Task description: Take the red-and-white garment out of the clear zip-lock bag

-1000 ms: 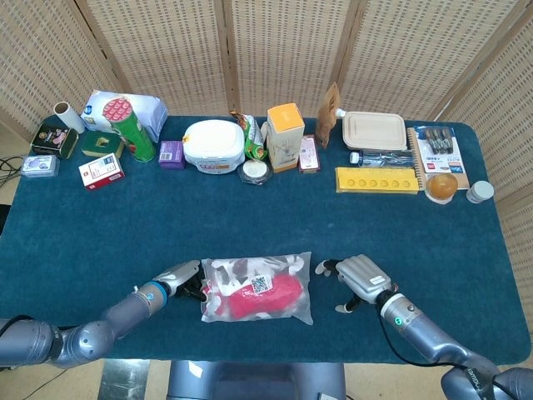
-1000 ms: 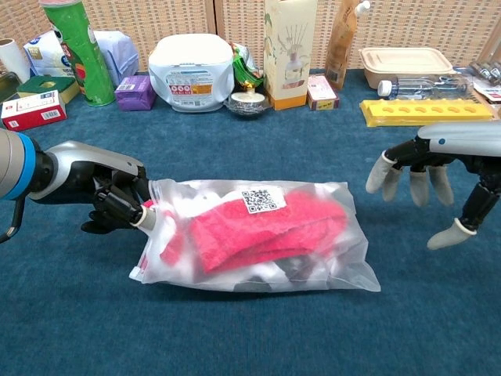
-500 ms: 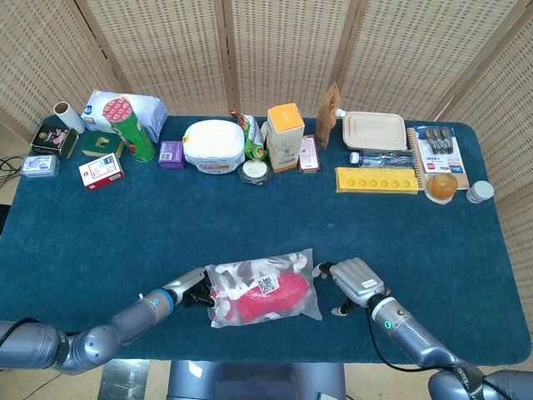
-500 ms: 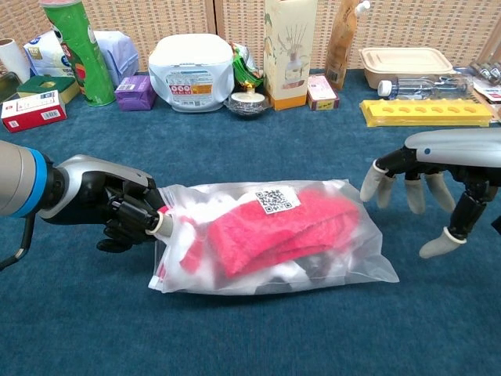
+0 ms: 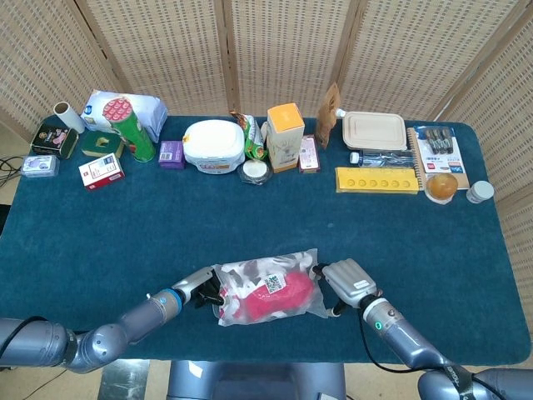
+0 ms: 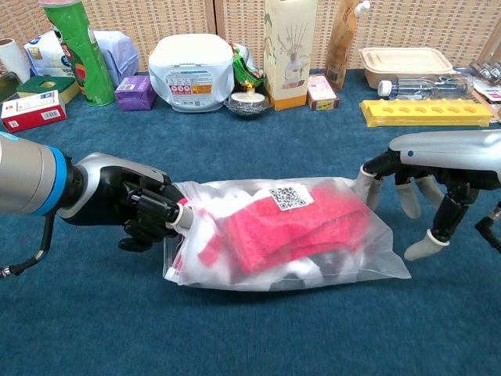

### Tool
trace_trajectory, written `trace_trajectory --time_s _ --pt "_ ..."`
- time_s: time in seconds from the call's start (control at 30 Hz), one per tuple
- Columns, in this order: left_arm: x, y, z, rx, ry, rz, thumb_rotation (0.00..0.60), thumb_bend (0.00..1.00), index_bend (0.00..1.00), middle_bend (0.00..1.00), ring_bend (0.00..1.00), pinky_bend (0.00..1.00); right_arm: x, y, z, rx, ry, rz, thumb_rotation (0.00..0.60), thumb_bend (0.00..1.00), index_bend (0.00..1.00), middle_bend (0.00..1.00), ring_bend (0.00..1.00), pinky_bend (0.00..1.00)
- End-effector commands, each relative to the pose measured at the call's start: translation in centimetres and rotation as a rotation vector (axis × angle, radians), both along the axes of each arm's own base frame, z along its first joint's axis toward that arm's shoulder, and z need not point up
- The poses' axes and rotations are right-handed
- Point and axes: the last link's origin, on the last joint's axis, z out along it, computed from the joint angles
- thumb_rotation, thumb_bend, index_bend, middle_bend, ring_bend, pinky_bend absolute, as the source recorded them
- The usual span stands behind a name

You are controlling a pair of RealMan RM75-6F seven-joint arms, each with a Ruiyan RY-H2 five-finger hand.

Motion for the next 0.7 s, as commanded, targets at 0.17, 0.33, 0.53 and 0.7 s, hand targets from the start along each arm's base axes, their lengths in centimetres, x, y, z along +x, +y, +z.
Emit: trace_trajectory --time_s 0.17,0.33,0.53,0.7 --pt "0.5 -0.3 -0.4 -0.024 -0.015 0.006 0.600 0.39 0.79 0.93 0.91 0.81 0.0 -0.2 -0.7 -0.065 0.039 -0.032 0.600 0.14 0.34 0.44 0.70 0.78" --pt "0.3 -0.1 -0.3 -0.018 -0.012 0.013 0.600 0.39 0.79 0.93 0.91 0.81 0.7 -0.6 -1.4 -0.100 0.049 -0.018 0.600 0.14 0.34 0.45 0.72 0.80" --pt "-0.1 1.0 0.1 0.058 0.015 -0.022 0.600 0.39 0.79 0.93 0.91 0.81 1.4 -1.7 -2.1 -0.200 0.023 -0.003 0.600 0.14 0.32 0.45 0.71 0.80" --pt "-0.4 2.6 0.3 0.160 0.038 -0.064 0.600 0.39 0.79 0.93 0.91 0.81 1.4 -2.7 -1.7 -0.277 0.012 0.004 0.600 0.13 0.32 0.44 0.70 0.79"
